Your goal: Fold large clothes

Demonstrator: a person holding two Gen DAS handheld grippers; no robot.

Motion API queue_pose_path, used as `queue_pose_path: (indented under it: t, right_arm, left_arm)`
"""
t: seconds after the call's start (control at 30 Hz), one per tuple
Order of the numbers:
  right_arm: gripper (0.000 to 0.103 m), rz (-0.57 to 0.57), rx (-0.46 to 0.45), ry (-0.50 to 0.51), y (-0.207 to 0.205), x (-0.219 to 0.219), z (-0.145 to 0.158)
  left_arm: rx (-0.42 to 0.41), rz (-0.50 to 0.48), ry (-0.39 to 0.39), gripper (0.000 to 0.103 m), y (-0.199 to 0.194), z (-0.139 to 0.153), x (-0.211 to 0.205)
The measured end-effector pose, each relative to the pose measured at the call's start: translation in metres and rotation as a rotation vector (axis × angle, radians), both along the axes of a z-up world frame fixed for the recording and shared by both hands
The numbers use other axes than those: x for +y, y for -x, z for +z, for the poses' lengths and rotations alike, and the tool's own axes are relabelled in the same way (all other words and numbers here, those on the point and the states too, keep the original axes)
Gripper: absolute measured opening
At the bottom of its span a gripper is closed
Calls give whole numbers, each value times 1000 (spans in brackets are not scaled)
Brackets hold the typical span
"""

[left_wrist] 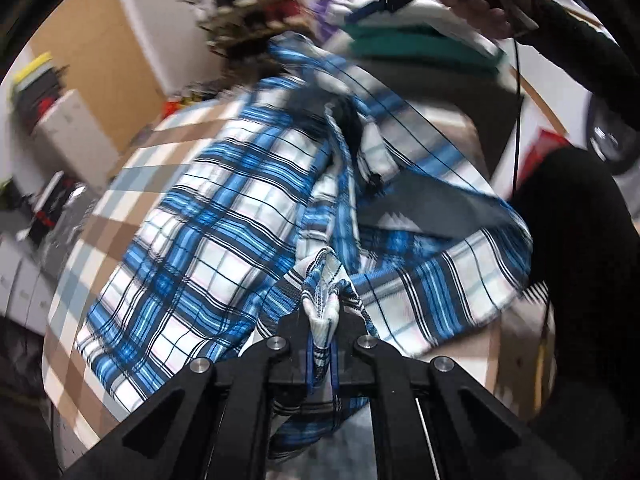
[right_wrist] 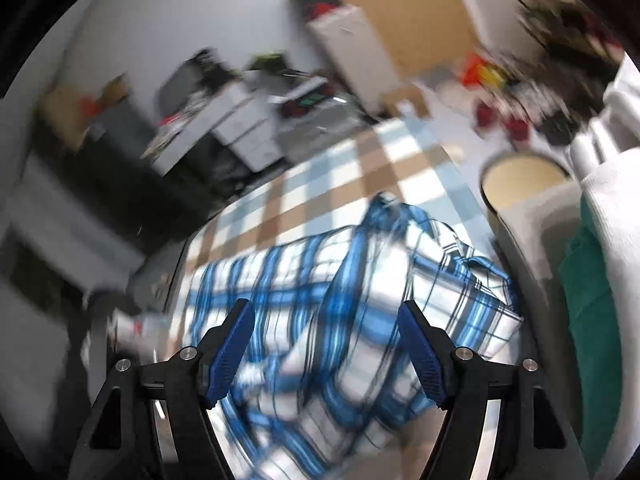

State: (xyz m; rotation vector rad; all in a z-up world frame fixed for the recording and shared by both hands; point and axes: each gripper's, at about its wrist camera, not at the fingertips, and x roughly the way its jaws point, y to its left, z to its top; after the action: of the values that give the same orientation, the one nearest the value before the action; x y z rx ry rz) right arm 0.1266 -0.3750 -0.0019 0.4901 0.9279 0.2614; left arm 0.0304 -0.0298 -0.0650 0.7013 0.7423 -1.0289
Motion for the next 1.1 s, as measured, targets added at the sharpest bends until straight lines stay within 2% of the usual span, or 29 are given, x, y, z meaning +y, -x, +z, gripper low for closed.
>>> queue_pose_path:
  t: [0.07, 0.17, 0.23, 0.27, 0.3, 0.33, 0.37, 0.47, 0.5, 0.57, 0.67, 0.77, 0.9, 0.97, 1.03, 1.1]
  right_arm:
    - [74, -53, 99, 22, -38, 3, -11]
    - [74, -61, 195, 130, -77, 17, -28]
    - [73, -80, 242, 167, -90, 20, -42]
    - [61, -94, 279, 186, -94, 20, -50]
    - [23, -98, 295, 184, -89, 16, -57]
    - [6, -108, 307, 177, -83, 12, -60]
    - [4, -124, 296, 173, -75, 7, -61]
    - [3, -147, 155, 158, -27, -13, -41]
    - [3, -154, 114, 134, -7, -21, -35]
    - [3, -172, 65, 97, 30, -37, -26]
    - [3, -183, 41, 57, 72, -53, -22]
    - [3, -200, 44, 29, 113, -63, -32]
    - [3, -180, 32, 62, 144, -56, -46]
    - [4, -175, 39, 53, 155, -55, -54]
    - [4, -178, 35, 36, 164, -59, -62]
    - [4, -187, 27, 32, 168, -65, -64]
  left_arm:
    - [-5, 79, 37, 1, 1, 6, 1]
    - [-14, 174, 51, 1, -1, 3, 3]
    - [0, 251, 65, 1, -4, 2, 11]
    - [5, 292, 70, 1, -6, 0, 13]
    - [9, 339, 84, 1, -9, -1, 17]
    - [20, 384, 113, 1, -11, 0, 23]
    - [43, 423, 138, 1, -13, 0, 28]
    - [95, 542, 164, 1, -15, -2, 44]
    - [103, 564, 200, 1, -11, 1, 51]
    - [77, 586, 254, 1, -1, 7, 61]
    - [26, 547, 342, 1, 28, 24, 70]
    - [15, 525, 371, 1, 49, 34, 73]
    - [31, 529, 369, 1, 74, 40, 74]
    - [29, 566, 334, 1, 88, 42, 76]
    - [30, 581, 334, 1, 98, 40, 81]
    - [-12, 605, 276, 1, 109, 33, 83]
